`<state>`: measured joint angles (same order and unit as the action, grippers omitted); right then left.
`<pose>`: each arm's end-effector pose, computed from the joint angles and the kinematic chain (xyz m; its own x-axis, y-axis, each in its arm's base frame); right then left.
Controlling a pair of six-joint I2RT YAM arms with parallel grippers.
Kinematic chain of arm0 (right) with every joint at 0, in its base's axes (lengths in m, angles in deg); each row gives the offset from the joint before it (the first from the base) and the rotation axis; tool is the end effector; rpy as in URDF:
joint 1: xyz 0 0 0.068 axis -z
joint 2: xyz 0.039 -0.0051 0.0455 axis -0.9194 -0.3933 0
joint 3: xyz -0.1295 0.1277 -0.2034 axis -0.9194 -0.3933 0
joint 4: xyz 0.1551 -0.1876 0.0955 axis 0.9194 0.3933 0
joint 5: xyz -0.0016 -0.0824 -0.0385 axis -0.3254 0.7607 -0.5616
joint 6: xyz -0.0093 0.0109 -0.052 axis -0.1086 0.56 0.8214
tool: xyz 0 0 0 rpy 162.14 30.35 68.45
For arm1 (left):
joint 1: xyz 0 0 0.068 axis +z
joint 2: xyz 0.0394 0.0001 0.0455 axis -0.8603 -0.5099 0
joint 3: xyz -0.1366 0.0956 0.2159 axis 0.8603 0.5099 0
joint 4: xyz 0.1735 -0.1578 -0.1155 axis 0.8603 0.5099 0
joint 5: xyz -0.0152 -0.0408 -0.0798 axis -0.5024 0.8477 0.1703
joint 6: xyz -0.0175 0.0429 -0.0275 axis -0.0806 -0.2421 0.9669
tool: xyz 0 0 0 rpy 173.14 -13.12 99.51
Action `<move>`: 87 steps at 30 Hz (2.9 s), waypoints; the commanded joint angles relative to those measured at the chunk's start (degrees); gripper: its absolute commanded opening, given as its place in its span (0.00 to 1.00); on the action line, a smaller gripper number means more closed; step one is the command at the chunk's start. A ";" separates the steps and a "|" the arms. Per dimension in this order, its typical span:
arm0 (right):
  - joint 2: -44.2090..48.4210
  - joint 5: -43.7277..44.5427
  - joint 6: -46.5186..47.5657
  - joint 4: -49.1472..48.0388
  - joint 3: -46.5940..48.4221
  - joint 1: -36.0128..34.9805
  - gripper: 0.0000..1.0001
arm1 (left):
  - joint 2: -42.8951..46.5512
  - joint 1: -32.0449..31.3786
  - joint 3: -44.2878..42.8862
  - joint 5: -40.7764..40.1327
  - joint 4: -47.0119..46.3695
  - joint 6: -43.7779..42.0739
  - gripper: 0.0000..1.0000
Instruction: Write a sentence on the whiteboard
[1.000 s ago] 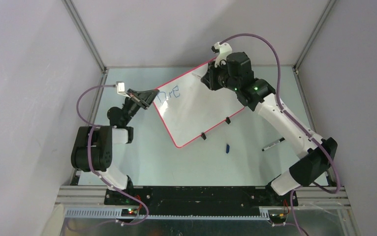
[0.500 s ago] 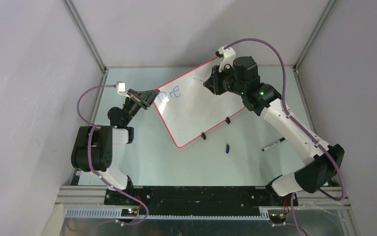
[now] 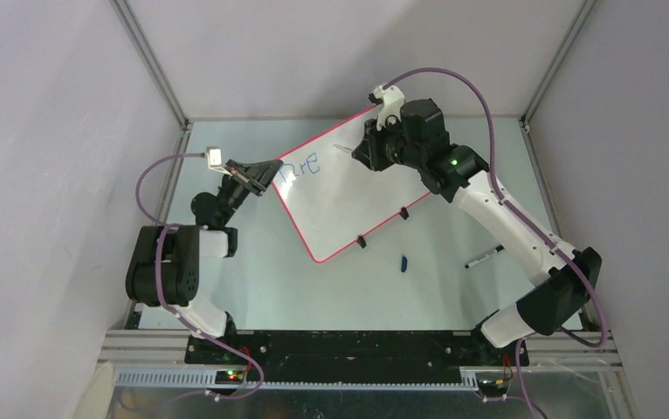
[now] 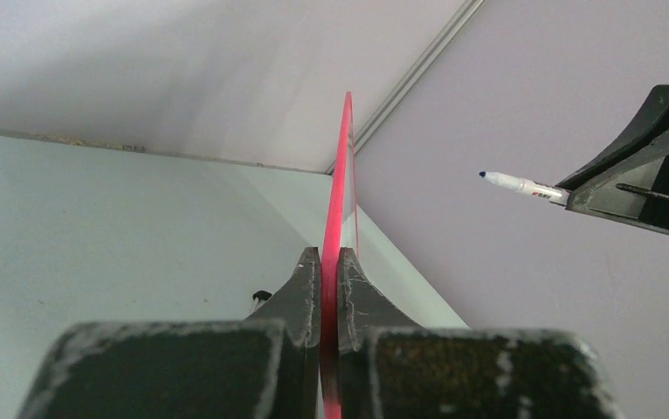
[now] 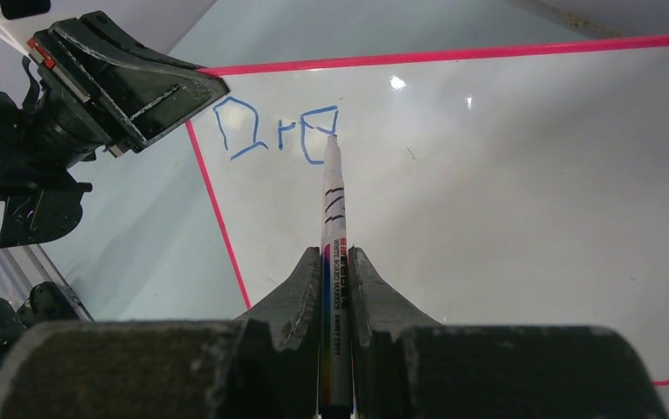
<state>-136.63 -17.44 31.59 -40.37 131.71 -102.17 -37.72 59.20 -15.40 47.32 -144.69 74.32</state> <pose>0.2783 0.2052 0.4141 -0.3579 -0.1254 -0.9253 -0.6740 0.7205 0.1631 0.2902 -0.0217 0.2247 -0.2101 -0.6468 -0.7332 0.6347 0.4802 -0.6055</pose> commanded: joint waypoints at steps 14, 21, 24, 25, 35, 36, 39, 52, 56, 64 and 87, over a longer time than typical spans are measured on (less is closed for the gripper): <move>-5.23 1.83 2.25 5.33 5.95 -5.98 0.00 | 1.26 -1.09 1.88 3.54 -1.62 -6.50 0.02; -8.15 4.96 2.46 10.38 9.90 -6.25 0.00 | 1.37 -1.09 1.99 3.44 -1.63 -6.66 0.02; -8.77 6.00 1.99 10.77 10.24 -6.20 0.00 | 1.26 -1.09 2.01 3.36 -1.63 -6.71 0.02; -8.86 6.41 1.59 10.77 10.32 -6.12 0.00 | 1.23 -1.09 1.97 3.44 -1.63 -6.69 0.02; -5.47 32.78 -13.06 7.10 6.21 -9.73 0.00 | 1.12 -1.16 2.00 3.32 -1.59 -6.76 0.02; -4.88 35.09 -13.19 6.26 3.90 -10.43 0.00 | 1.16 -1.17 2.01 3.32 -1.61 -6.76 0.02; -3.75 34.80 -13.42 7.01 3.98 -10.70 0.00 | 1.22 -1.18 2.08 3.26 -1.63 -6.80 0.02; -5.88 13.68 -6.89 11.54 12.11 -3.01 0.00 | 1.64 -1.24 2.31 3.11 -1.63 -7.11 0.02; -9.82 7.86 -10.79 17.30 16.58 0.50 0.00 | 1.56 -1.26 2.21 3.08 -1.60 -7.11 0.02; -14.04 10.45 -10.94 23.14 24.10 -2.21 0.00 | 1.39 -1.33 2.09 3.17 -1.54 -7.05 0.02; -27.64 12.54 -10.44 31.43 40.21 -4.96 0.00 | 1.52 -1.35 2.19 3.01 -1.46 -7.11 0.01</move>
<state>-163.38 -5.75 20.79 -10.73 168.39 -106.54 -37.04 59.09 -14.57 46.67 -144.85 73.89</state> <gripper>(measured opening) 0.163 0.042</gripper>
